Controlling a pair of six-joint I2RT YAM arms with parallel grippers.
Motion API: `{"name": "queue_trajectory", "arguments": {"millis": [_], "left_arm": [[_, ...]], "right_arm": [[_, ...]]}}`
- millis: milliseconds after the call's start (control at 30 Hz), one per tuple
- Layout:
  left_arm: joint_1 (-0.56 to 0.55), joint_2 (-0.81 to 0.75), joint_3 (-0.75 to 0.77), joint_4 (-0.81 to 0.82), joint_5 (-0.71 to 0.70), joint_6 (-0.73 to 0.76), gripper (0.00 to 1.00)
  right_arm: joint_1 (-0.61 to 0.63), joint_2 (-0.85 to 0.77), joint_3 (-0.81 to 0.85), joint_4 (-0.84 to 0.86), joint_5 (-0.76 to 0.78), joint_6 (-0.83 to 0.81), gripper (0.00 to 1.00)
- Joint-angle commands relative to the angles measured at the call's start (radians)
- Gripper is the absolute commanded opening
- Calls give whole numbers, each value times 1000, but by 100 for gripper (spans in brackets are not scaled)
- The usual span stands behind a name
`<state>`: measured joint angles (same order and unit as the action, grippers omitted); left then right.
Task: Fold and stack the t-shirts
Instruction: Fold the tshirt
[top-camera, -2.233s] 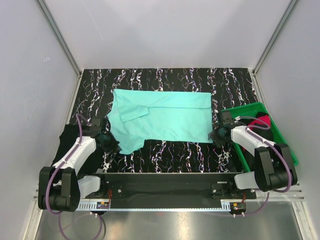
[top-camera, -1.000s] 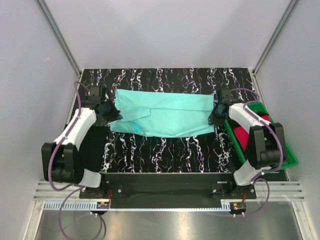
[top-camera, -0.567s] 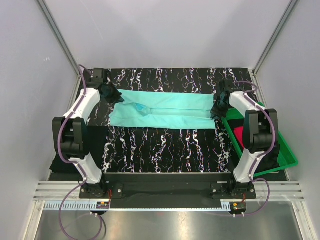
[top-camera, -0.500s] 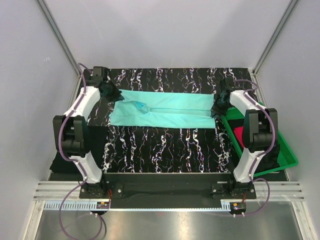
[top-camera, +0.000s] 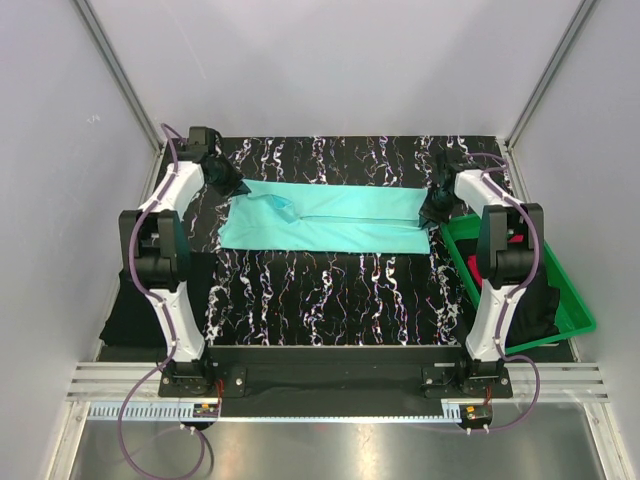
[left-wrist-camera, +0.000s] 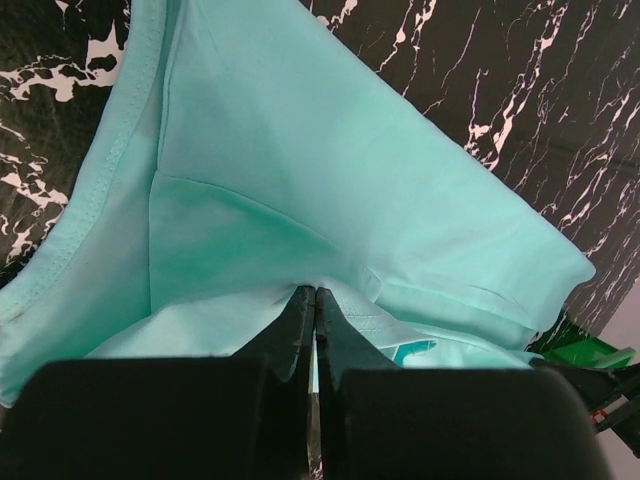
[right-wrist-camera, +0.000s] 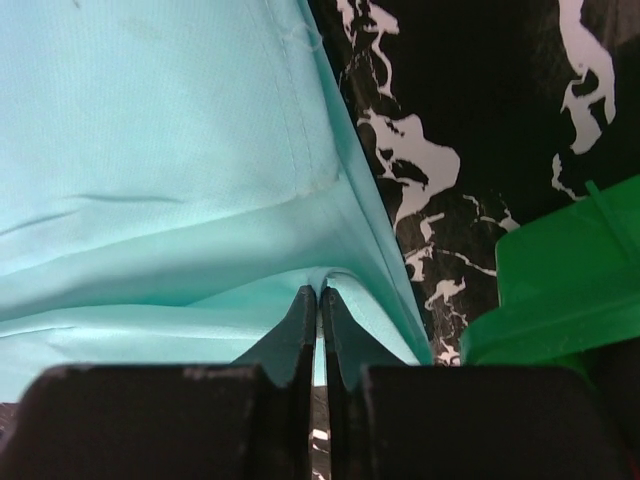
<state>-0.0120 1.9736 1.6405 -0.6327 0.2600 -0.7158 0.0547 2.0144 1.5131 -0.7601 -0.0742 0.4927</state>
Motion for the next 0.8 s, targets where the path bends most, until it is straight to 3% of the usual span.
{"name": "queue_trajectory", "arguments": {"millis": [0,767], "left_arm": [[7,13,68,28,36,-8,0],[30,134,193,30,84,-27,0]], "right_arm": [[-13,18,68,-21,-21,-17,2],[-24,115,177,-67,-19,-17,2]]}}
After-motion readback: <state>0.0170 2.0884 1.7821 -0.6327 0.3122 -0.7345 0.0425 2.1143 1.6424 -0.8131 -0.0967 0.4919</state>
